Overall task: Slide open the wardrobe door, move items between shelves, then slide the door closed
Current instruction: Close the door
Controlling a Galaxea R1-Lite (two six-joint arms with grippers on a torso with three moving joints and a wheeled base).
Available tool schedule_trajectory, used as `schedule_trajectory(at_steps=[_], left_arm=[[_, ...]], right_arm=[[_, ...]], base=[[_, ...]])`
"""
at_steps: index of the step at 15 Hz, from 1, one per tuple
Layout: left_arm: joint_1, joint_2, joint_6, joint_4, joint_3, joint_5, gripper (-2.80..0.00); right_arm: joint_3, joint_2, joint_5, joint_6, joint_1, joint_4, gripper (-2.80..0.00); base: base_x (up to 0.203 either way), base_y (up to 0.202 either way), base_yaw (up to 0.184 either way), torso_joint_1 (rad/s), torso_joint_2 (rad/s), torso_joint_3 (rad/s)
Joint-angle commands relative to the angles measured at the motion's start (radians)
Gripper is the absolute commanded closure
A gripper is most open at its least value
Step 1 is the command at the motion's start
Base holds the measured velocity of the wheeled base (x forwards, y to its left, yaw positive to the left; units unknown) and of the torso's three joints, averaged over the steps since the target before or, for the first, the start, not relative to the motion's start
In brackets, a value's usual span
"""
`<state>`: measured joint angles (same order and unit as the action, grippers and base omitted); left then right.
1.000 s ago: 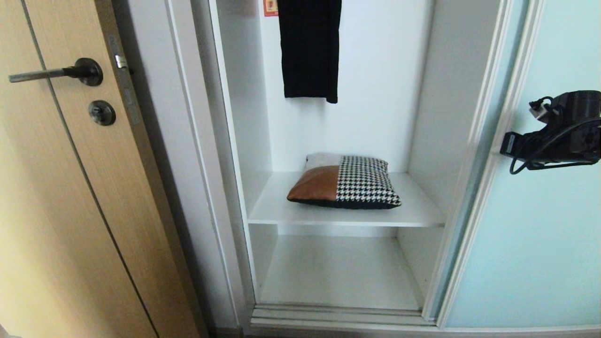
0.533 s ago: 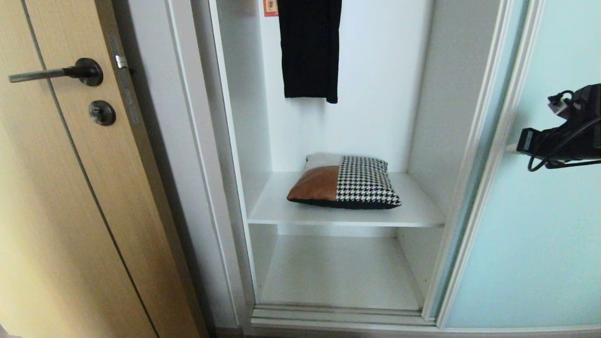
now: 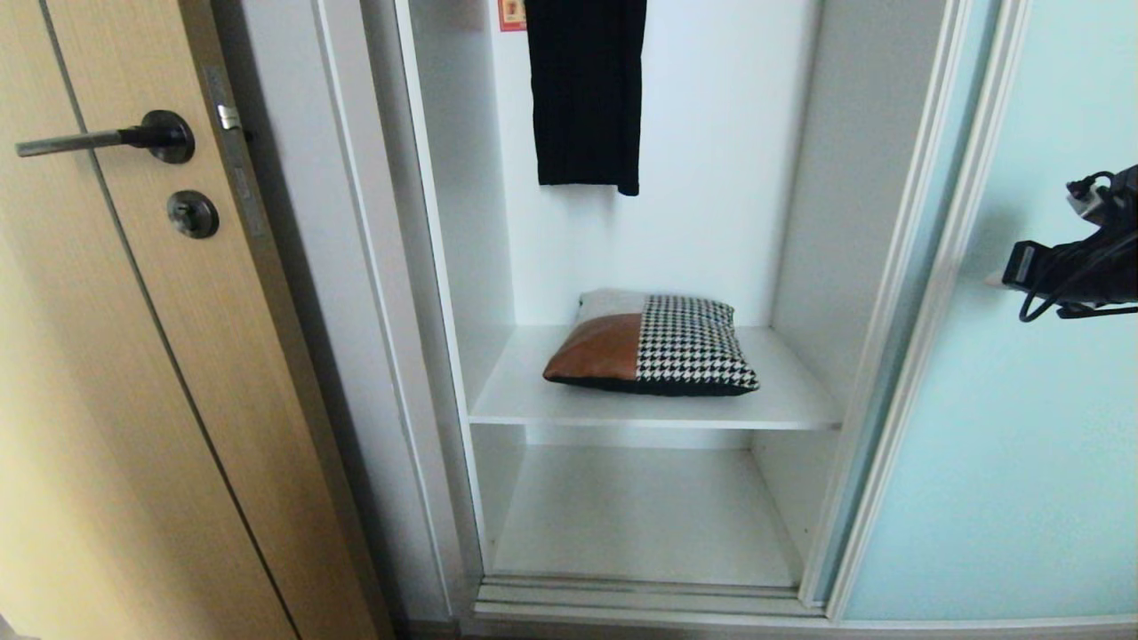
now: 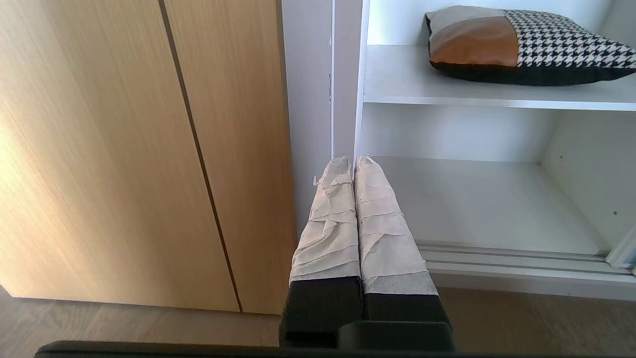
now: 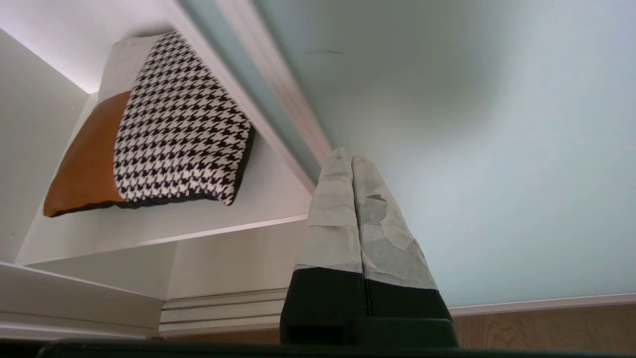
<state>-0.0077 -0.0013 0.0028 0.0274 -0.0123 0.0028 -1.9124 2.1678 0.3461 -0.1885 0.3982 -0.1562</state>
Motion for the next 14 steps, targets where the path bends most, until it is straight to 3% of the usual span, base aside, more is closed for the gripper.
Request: schedule_trajectory(at_steps=[1, 7, 10, 14], left_arm=[[0.0, 0.0, 0.0, 0.0, 0.0, 0.0, 0.0], [0.0, 0.0, 0.0, 0.0, 0.0, 0.0, 0.0], [0.0, 0.0, 0.0, 0.0, 0.0, 0.0, 0.0], [0.0, 0.0, 0.0, 0.0, 0.0, 0.0, 0.0]], right_arm=[[-0.014, 0.038, -0.001, -0.003, -0.004, 0.001, 0.0], [-0.017, 0.066, -0.002, -0.005, -0.022, 0.009, 0.0], [-0.017, 0.094, -0.086, -0.008, -0.037, 0.042, 0.0], [-0.017, 0.104, -0.09, -0.009, -0.039, 0.06, 0.0]], base=[[0.0, 0.0, 0.0, 0.0, 0.0, 0.0], [0.0, 0.0, 0.0, 0.0, 0.0, 0.0], [0.0, 0.0, 0.0, 0.0, 0.0, 0.0], [0.0, 0.0, 0.0, 0.0, 0.0, 0.0]])
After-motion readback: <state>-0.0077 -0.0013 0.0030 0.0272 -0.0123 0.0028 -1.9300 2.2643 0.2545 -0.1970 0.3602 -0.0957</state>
